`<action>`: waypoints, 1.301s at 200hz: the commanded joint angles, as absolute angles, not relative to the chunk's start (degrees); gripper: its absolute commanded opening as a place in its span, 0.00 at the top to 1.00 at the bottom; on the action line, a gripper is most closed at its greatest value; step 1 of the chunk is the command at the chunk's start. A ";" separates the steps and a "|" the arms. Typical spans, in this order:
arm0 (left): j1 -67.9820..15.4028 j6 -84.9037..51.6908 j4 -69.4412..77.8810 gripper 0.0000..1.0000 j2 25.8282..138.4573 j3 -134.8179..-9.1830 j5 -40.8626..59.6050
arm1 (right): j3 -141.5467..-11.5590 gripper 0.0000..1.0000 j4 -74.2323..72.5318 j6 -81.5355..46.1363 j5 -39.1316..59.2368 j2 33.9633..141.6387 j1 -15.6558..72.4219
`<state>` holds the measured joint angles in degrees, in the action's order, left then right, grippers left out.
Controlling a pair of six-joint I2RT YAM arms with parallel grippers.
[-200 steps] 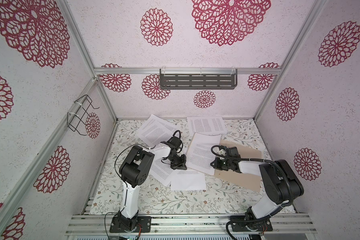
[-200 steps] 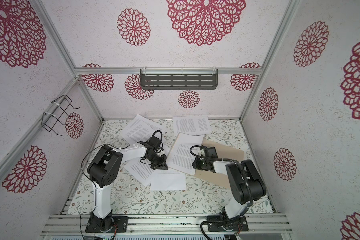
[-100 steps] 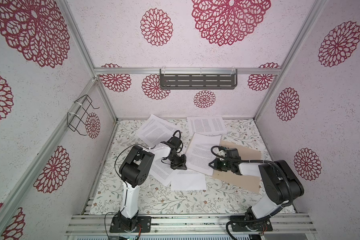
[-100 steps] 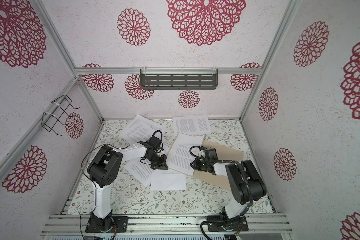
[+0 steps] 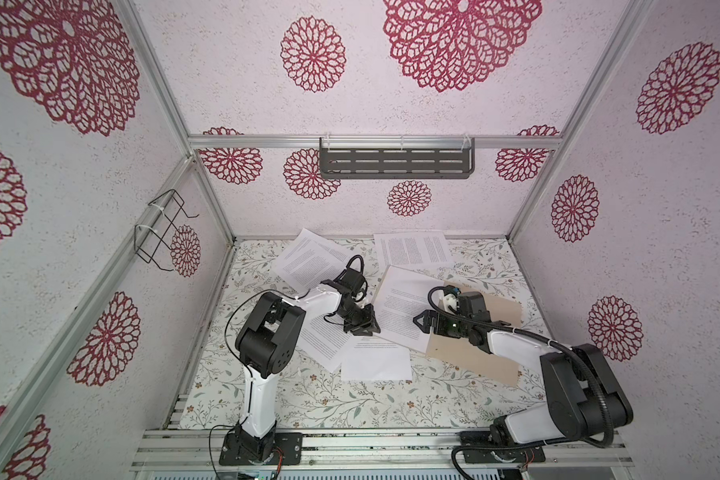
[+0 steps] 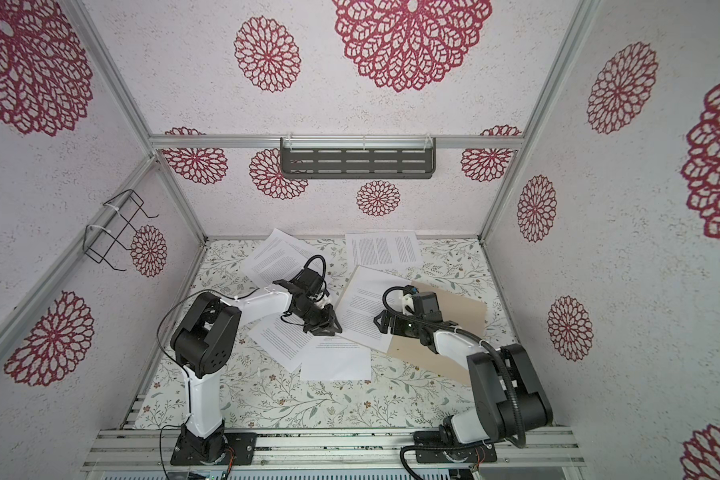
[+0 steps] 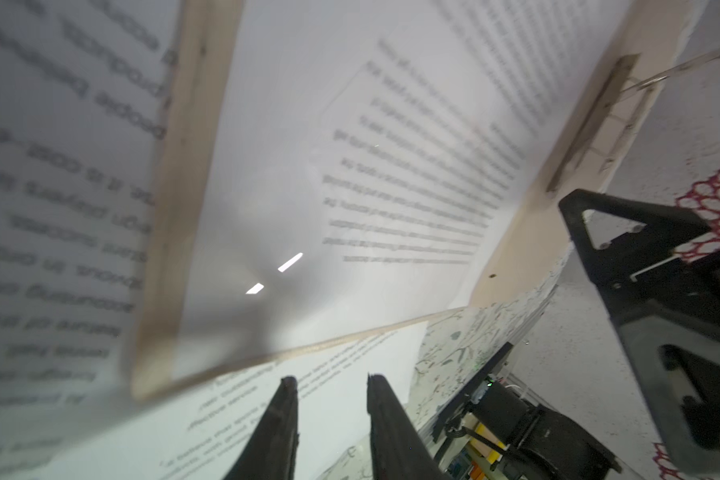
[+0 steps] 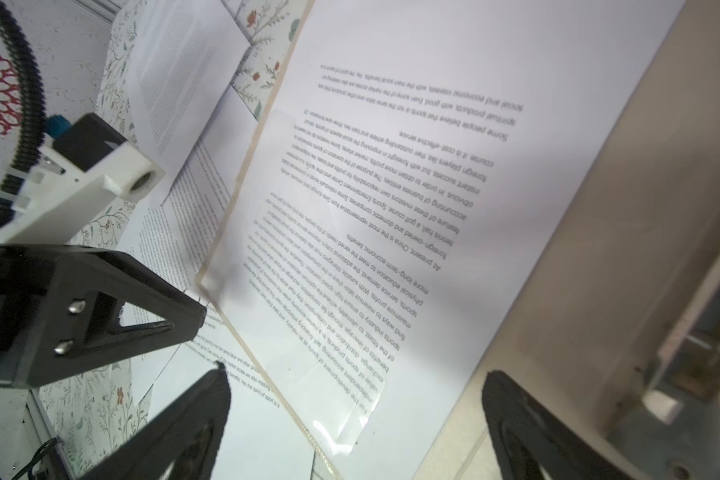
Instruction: Put the files into the folder
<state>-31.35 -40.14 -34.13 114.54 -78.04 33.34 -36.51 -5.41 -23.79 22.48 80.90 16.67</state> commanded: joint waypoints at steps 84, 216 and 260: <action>-28.14 -40.48 -33.87 0.36 100.99 -76.51 29.79 | -43.43 0.01 -0.03 -26.78 20.30 75.56 10.94; -23.39 -38.76 -37.55 0.25 116.32 -86.01 29.36 | -53.05 0.07 3.31 -28.12 15.64 94.57 13.20; -20.41 -38.17 -37.56 0.22 114.07 -82.96 27.61 | -48.57 0.07 5.32 -27.26 13.27 91.57 15.03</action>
<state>-22.52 -39.13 -37.19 117.05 -84.53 29.23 -49.82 3.16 -27.07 15.49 94.96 14.11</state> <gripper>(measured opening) 0.776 0.926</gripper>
